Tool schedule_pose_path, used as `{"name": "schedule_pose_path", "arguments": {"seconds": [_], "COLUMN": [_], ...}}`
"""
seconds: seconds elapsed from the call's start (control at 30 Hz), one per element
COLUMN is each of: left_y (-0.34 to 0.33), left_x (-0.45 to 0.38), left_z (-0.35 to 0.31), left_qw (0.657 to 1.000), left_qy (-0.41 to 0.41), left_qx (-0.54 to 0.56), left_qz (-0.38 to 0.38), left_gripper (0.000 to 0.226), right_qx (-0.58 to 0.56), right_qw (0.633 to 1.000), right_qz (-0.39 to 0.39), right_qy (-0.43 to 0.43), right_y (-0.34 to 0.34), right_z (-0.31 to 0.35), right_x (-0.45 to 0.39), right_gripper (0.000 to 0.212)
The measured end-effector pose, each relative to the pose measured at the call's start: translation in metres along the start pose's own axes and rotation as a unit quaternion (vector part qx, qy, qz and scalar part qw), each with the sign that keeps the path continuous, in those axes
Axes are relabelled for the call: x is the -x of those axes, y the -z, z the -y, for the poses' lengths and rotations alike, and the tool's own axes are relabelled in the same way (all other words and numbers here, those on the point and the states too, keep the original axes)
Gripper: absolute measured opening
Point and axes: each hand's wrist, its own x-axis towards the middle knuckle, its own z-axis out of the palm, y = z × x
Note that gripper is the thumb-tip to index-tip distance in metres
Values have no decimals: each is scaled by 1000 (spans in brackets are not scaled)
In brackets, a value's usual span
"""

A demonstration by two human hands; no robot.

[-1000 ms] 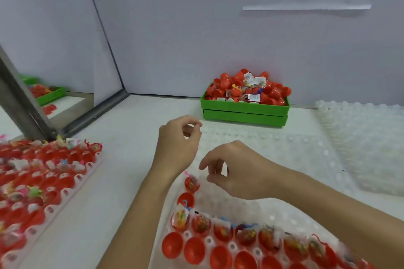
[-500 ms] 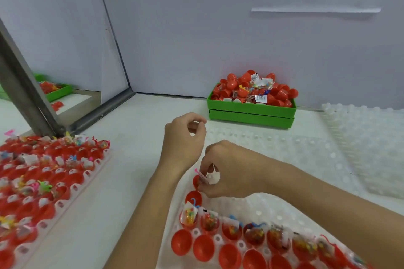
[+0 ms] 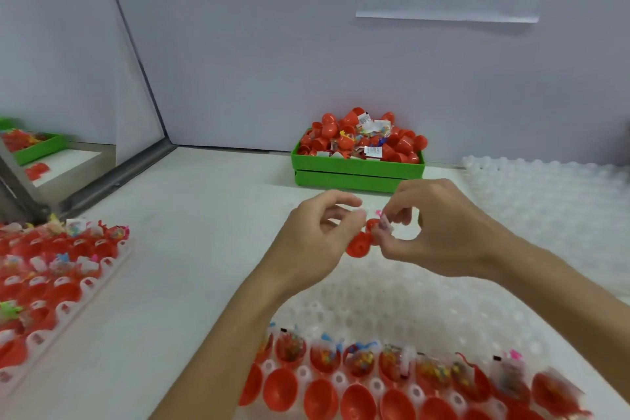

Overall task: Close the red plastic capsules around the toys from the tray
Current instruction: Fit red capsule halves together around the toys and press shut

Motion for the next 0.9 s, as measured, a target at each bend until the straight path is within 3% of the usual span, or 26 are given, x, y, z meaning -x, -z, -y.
{"name": "schedule_pose_path", "arguments": {"seconds": [0.1,0.37,0.6,0.73,0.9], "left_y": [-20,-47,-49,-52,-51], "left_x": [8,14,17,20,20], "left_z": [-2,-9,-11,-12,-12], "left_qw": [993,995,994,990,991], "left_qy": [-16,-72,-66,-77,-77], "left_qx": [-30,-65,-60,-65,-61], "left_qz": [109,35,65,95,94], "left_gripper": [49,15,23,24,22], "right_qx": [-18,-113,-327,-381,-415], "right_qw": [998,985,913,893,879], "right_qz": [-45,-96,-67,-40,-84], "right_qy": [-38,-91,-237,-236,-218], "right_y": [8,-3,7,8,9], "right_z": [-12,-13,-28,-23,-21], "right_x": [25,63,76,78,79], "right_gripper": [26,24,20,15,8]}}
